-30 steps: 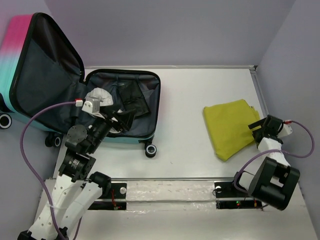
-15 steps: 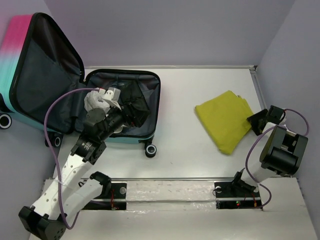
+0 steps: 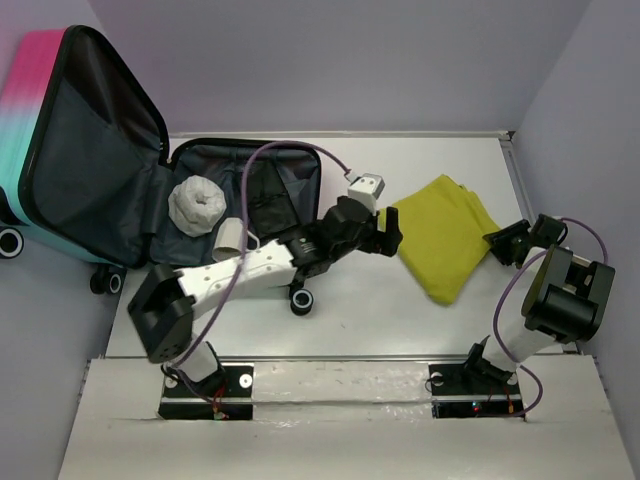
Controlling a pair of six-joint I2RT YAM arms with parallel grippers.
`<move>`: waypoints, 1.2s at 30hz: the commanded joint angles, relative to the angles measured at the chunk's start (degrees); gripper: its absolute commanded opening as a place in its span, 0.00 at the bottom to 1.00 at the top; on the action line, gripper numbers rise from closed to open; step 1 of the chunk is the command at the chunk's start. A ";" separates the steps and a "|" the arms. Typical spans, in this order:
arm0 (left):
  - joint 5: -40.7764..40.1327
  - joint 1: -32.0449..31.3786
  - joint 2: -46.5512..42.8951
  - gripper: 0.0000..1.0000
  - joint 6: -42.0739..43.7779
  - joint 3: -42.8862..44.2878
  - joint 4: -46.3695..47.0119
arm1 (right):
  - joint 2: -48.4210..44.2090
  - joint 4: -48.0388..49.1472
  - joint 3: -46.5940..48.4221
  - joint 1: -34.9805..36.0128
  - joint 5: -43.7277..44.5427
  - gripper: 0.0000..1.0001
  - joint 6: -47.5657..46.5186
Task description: Pack the luggage
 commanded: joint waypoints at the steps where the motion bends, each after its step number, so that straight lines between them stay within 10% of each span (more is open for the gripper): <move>1: -8.04 -0.21 13.54 0.96 1.37 10.73 -0.46 | 1.60 0.12 -1.56 0.45 -3.23 0.35 0.61; 12: -8.95 4.53 40.30 0.99 -2.67 36.74 -9.17 | 1.95 2.32 -2.53 0.45 -5.51 0.14 0.79; 27: -4.46 8.49 53.75 0.98 -6.19 46.77 -10.75 | 0.28 2.85 -3.24 0.45 -4.99 0.13 0.52; 32: -0.76 8.49 56.83 0.80 -8.12 47.76 -9.44 | -0.34 3.20 -3.76 0.45 -5.07 0.14 0.52; 36: -0.58 8.49 55.96 0.46 -9.44 44.25 -5.84 | -1.22 3.38 -4.11 0.98 -5.60 0.13 0.70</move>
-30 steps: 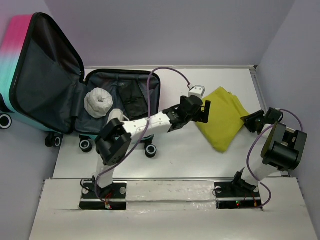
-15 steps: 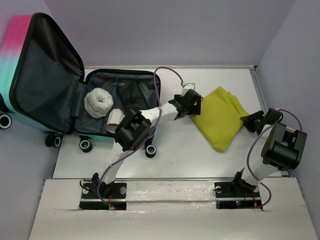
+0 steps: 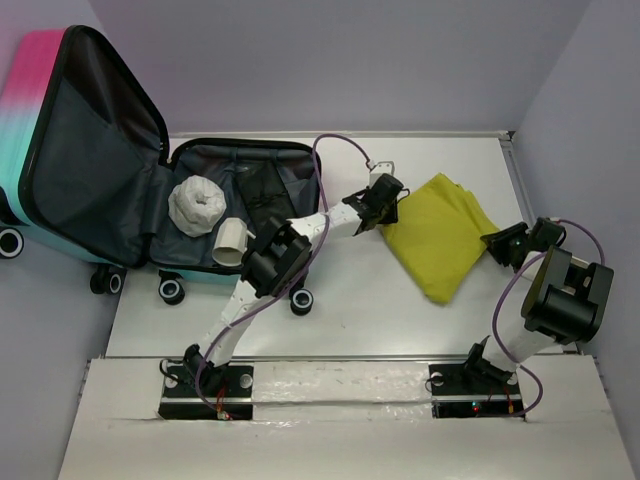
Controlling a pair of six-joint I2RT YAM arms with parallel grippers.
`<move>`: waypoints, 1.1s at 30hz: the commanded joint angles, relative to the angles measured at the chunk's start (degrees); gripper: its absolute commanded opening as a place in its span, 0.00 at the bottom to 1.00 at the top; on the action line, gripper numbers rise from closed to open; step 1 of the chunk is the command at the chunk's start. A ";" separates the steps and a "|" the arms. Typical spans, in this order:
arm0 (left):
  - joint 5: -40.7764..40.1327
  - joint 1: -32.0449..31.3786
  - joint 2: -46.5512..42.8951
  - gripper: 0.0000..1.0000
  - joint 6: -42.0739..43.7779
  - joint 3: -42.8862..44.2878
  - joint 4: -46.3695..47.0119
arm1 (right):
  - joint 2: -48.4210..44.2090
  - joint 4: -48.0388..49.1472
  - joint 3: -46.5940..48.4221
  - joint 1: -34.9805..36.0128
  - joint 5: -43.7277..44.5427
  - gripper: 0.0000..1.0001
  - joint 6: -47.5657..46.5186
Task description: Pack the luggage
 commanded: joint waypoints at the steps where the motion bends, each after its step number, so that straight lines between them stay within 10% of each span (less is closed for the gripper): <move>1: 2.83 -0.60 0.00 0.32 -2.45 -2.21 4.76 | -2.00 -1.47 -1.69 0.98 -2.19 0.10 -0.20; 5: 3.27 -0.69 -2.71 0.06 -1.75 -3.18 7.41 | -4.20 -1.47 -2.39 0.98 -3.24 0.07 -0.20; 18: 6.51 -0.07 -18.63 0.06 5.98 -3.98 8.82 | -18.08 7.05 -7.58 11.60 -8.61 0.07 7.18; 33: 7.84 15.74 -35.14 0.06 10.99 -1.77 -3.83 | -15.20 4.07 12.00 34.71 -1.93 0.07 10.87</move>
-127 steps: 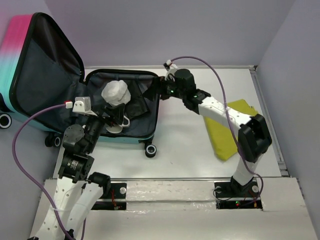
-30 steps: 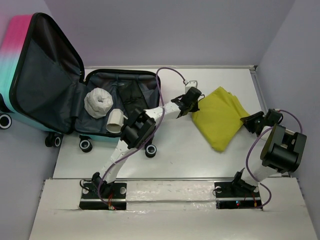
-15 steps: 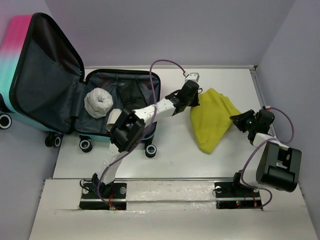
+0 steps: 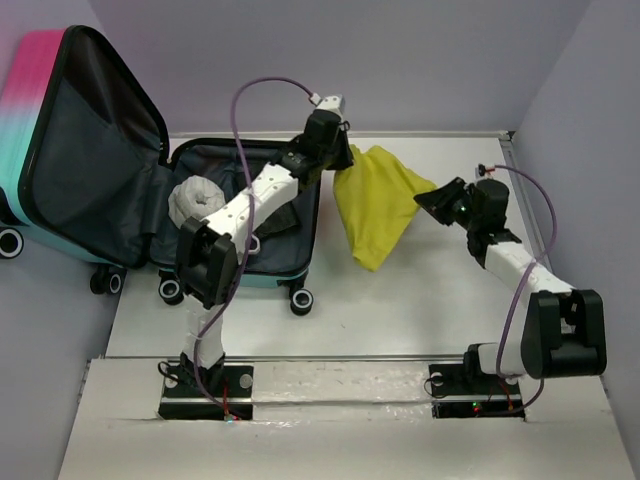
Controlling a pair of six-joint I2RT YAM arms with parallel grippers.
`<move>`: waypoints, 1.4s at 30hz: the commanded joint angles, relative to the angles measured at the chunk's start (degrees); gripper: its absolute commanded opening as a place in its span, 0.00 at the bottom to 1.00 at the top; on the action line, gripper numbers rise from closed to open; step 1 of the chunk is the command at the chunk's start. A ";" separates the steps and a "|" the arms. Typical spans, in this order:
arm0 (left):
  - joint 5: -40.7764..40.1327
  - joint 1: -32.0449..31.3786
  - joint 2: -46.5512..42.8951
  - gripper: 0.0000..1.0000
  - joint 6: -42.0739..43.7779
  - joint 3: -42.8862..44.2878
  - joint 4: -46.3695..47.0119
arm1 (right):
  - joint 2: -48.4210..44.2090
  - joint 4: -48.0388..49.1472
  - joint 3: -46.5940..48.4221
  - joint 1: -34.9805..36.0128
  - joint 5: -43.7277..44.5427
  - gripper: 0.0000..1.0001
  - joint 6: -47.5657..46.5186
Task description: Pack the luggage
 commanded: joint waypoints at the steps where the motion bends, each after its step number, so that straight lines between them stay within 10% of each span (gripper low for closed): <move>1: -1.10 7.82 -14.27 0.06 3.30 2.95 -0.64 | 3.51 2.91 11.79 9.40 0.58 0.07 1.26; 15: 4.44 47.20 -33.55 0.09 -0.12 -29.21 3.30 | 38.40 2.91 44.67 35.79 3.06 0.07 0.21; 18: 1.62 49.25 -33.37 0.49 0.49 -33.78 2.77 | 45.09 -2.80 52.59 38.87 5.42 0.26 -4.09; 20: -1.53 49.34 -34.86 0.88 0.67 -36.16 3.65 | 46.77 -4.91 55.23 39.58 5.95 0.65 -6.56; 26: -0.76 49.25 -42.24 0.99 0.50 -36.34 4.27 | 45.81 -8.52 56.91 39.58 5.69 0.92 -12.18; 37: 0.74 42.22 -64.02 0.98 4.45 -46.52 -4.33 | 46.66 -26.08 70.69 39.58 7.70 0.83 -23.25; 42: 6.88 42.13 -71.14 0.98 4.98 -56.00 -10.14 | 51.41 -26.19 72.28 39.58 8.85 0.52 -24.67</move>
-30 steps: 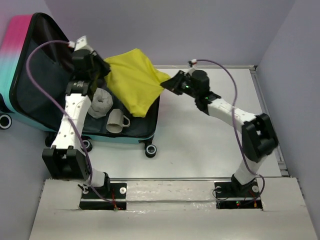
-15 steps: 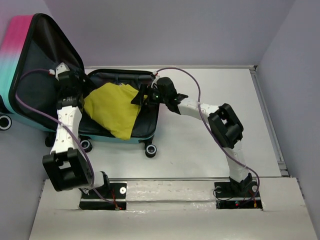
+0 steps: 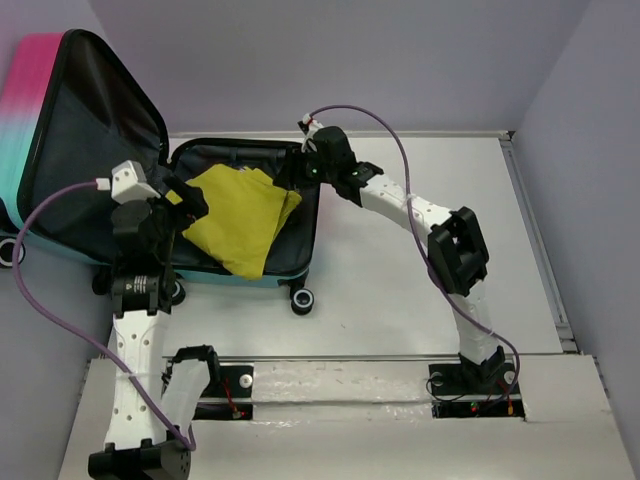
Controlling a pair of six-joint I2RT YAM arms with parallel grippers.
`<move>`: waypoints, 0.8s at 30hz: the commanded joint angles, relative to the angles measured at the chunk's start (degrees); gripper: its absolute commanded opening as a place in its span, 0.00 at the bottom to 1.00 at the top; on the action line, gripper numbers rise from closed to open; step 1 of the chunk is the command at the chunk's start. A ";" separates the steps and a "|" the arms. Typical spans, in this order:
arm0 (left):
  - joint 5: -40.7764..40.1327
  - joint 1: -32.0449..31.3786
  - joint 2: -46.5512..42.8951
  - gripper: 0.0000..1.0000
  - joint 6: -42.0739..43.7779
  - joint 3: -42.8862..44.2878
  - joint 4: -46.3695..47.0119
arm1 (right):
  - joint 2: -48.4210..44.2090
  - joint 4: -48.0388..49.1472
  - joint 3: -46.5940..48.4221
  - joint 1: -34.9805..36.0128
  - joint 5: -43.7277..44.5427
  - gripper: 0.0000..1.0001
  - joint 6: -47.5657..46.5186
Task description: Pack the luggage
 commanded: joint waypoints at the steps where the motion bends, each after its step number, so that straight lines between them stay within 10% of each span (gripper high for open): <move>1: 6.15 -0.29 -4.32 0.98 1.92 -9.21 -8.46 | 3.86 -2.89 4.84 -0.42 2.77 0.42 -3.90; 5: 14.41 -1.87 -7.06 0.98 -1.68 -13.61 -9.17 | 6.24 -4.54 9.23 -0.42 3.04 0.37 -3.20; 10: 17.05 -2.40 -6.97 0.99 -1.16 -14.58 -13.21 | 0.45 -9.03 5.29 -0.42 8.29 0.98 -7.59; 24: 20.92 -3.02 -5.30 0.99 -2.65 -18.36 -7.77 | 14.14 -18.44 16.87 0.11 5.25 1.00 -10.32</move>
